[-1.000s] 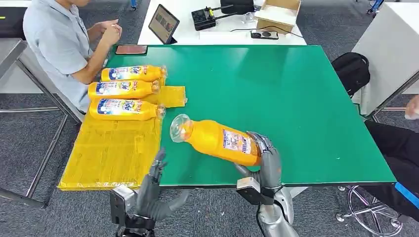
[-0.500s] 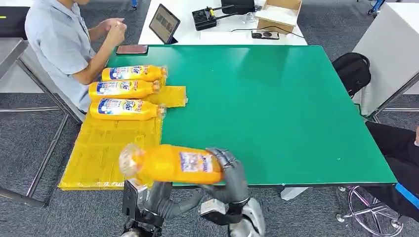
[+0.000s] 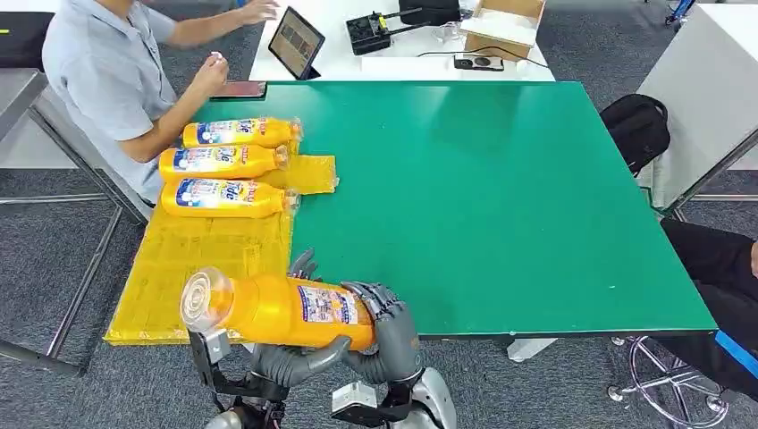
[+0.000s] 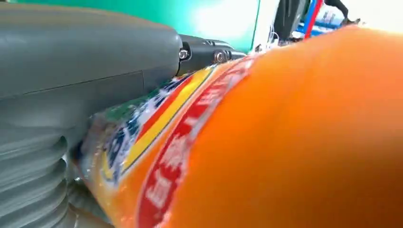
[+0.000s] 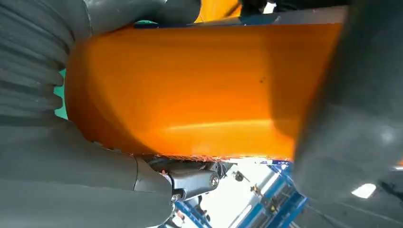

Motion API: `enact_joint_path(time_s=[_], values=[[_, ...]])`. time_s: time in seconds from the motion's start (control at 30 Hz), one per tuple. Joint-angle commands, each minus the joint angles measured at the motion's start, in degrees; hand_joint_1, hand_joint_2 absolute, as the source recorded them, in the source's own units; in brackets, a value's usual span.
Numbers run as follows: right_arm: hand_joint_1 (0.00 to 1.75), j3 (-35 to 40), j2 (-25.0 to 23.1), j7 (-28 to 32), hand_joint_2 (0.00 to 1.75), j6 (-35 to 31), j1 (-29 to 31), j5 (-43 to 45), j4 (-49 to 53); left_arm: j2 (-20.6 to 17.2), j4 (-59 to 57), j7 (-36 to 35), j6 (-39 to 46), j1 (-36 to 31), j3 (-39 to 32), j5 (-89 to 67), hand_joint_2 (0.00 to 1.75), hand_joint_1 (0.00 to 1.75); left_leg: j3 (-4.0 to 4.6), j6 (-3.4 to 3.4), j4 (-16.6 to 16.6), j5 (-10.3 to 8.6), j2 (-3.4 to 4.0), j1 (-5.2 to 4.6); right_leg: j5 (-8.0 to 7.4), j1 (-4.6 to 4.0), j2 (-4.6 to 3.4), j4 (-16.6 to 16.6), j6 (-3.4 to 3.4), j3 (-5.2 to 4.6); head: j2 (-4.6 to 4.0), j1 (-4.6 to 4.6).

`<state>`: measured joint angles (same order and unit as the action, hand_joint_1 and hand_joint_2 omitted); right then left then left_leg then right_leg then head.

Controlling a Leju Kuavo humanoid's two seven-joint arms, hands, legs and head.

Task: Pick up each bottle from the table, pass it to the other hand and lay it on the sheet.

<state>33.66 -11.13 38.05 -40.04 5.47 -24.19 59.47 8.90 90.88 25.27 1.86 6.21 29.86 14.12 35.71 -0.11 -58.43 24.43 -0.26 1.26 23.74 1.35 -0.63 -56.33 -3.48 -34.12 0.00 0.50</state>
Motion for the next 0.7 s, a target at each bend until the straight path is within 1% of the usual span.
enact_joint_path(time_s=[0.03,0.07,0.1,0.17,0.2,0.23,0.27,0.3,0.33,0.37,0.4,0.43,0.47,0.5,0.53,0.57,0.6,0.67,0.7], values=[[1.75,5.73,1.69,1.95,1.75,0.04,0.26,3.58,-7.35,1.33,0.25,0.03,2.26,-2.24,-3.62,1.62,1.75,0.0,-0.31,0.09,0.08,0.08,-0.11,0.03,0.1,-0.07,0.19,0.12,0.17,0.38,0.0,0.02],[1.75,6.56,1.49,1.95,1.75,0.16,0.22,4.53,-8.04,1.66,0.21,0.28,3.09,-2.21,-4.09,2.05,1.75,0.0,-0.23,0.07,0.07,0.05,-0.08,0.02,0.07,-0.06,0.14,0.1,0.13,0.28,0.0,0.0],[1.75,7.12,1.4,1.95,1.75,0.29,0.19,5.03,-8.34,1.94,0.35,0.62,3.72,-2.21,-4.56,2.35,1.75,0.0,-0.32,0.09,0.09,0.08,-0.09,0.02,0.09,-0.06,0.17,0.12,0.17,0.38,0.0,0.02],[1.75,7.98,1.48,1.95,1.75,0.58,0.24,5.95,-8.76,2.06,0.51,0.84,4.21,-2.31,-4.86,2.85,1.75,0.0,-0.13,0.04,0.05,0.02,-0.08,0.01,0.04,-0.04,0.12,0.08,0.1,0.18,0.0,0.0],[1.73,8.3,1.51,1.95,1.75,0.65,0.26,6.36,-8.84,1.94,0.52,0.84,4.27,-2.41,-4.9,2.98,1.75,0.0,-0.26,0.07,0.09,0.06,-0.12,0.01,0.09,-0.05,0.2,0.1,0.17,0.32,0.0,0.02],[1.75,8.6,1.56,1.95,1.75,0.86,0.34,6.82,-8.95,2.02,0.51,0.89,4.45,-2.39,-5.1,3.33,1.75,0.07,-0.17,0.04,0.06,0.03,-0.09,0.03,0.05,-0.06,0.14,0.08,0.12,0.22,0.0,0.0],[1.75,9.0,1.59,1.95,1.75,1.16,0.45,7.32,-9.12,2.09,0.46,0.93,4.44,-2.38,-5.22,3.91,1.75,1.59,-0.25,0.07,0.08,0.05,-0.13,0.02,0.09,-0.07,0.21,0.1,0.17,0.32,0.0,0.02],[1.75,9.44,1.7,1.95,1.75,1.33,0.52,7.73,-9.18,2.09,0.34,0.82,4.09,-2.39,-5.33,4.9,1.75,1.75,-0.15,0.04,0.06,0.02,-0.09,0.02,0.05,-0.05,0.14,0.07,0.11,0.19,0.0,0.0],[1.75,9.68,1.69,1.95,1.75,1.46,0.56,7.86,-9.34,2.05,0.3,0.78,3.93,-2.42,-5.37,5.26,1.75,1.75,-0.21,0.05,0.08,0.04,-0.13,0.02,0.08,-0.06,0.19,0.09,0.15,0.27,0.0,0.02],[1.71,10.4,1.87,1.95,1.75,1.76,0.67,8.29,-9.45,1.97,0.18,0.82,3.7,-2.5,-5.45,5.93,1.75,1.75,-0.19,0.05,0.07,0.04,-0.12,0.01,0.07,-0.04,0.17,0.08,0.13,0.24,0.0,0.02],[1.62,11.17,2.06,1.95,1.75,2.46,0.75,8.94,-9.52,1.94,0.12,0.81,3.45,-2.57,-5.52,6.7,1.75,1.75,-0.31,0.07,0.11,0.07,-0.11,0.03,0.1,-0.07,0.2,0.12,0.19,0.37,0.0,0.02],[1.62,11.17,2.06,1.95,1.75,2.46,0.75,8.94,-9.52,1.94,0.12,0.81,3.45,-2.57,-5.52,6.7,1.75,1.75,-0.2,0.05,0.08,0.04,-0.1,0.01,0.07,-0.04,0.15,0.09,0.13,0.25,0.0,0.0],[0.87,11.94,2.3,1.95,1.75,3.19,0.78,9.61,-9.62,1.79,0.01,0.54,3.09,-2.67,-5.51,7.42,1.75,1.75,-0.31,0.07,0.12,0.07,-0.11,0.01,0.1,-0.06,0.2,0.13,0.18,0.36,0.0,0.02],[0.07,12.55,2.53,1.95,1.75,3.71,0.77,10.18,-9.26,1.68,-0.13,0.51,3.06,-2.75,-5.39,7.44,1.75,1.75,-0.22,0.06,0.09,0.05,-0.12,0.01,0.08,-0.05,0.18,0.1,0.14,0.27,0.0,0.0],[0.0,12.73,2.64,1.95,1.75,3.67,0.71,10.4,-8.94,1.67,-0.19,0.51,3.06,-2.79,-5.34,7.44,1.75,1.75,-0.33,0.08,0.11,0.08,-0.13,0.02,0.11,-0.08,0.22,0.13,0.19,0.39,0.0,0.02],[0.0,13.85,3.02,1.95,1.75,3.33,0.93,10.56,-8.86,1.46,-0.45,0.09,2.41,-3.02,-4.94,7.86,1.75,1.75,-0.23,0.07,0.09,0.04,-0.15,0.02,0.09,-0.06,0.22,0.11,0.15,0.29,0.0,0.02],[0.0,14.36,3.02,1.95,0.0,1.99,1.27,10.36,-9.24,1.34,-0.7,-0.63,1.53,-3.12,-4.69,8.8,1.75,1.75,-0.34,0.09,0.1,0.08,-0.19,0.01,0.13,-0.06,0.28,0.12,0.19,0.42,0.0,0.02],[0.0,14.37,3.13,1.95,0.0,1.83,1.32,10.7,-8.99,1.26,-0.83,-0.95,0.99,-3.18,-4.54,9.28,1.75,1.75,-0.14,0.05,0.08,0.02,-0.03,-0.01,0.03,-0.01,0.08,0.07,0.1,0.16,0.0,0.02],[0.0,14.49,3.3,1.95,0.0,1.65,1.35,11.31,-8.47,1.0,-0.84,-1.18,0.28,-3.2,-4.38,9.74,1.75,1.75,-0.24,0.07,0.1,0.06,-0.06,-0.01,0.08,-0.03,0.13,0.09,0.16,0.27,0.0,-0.02]])
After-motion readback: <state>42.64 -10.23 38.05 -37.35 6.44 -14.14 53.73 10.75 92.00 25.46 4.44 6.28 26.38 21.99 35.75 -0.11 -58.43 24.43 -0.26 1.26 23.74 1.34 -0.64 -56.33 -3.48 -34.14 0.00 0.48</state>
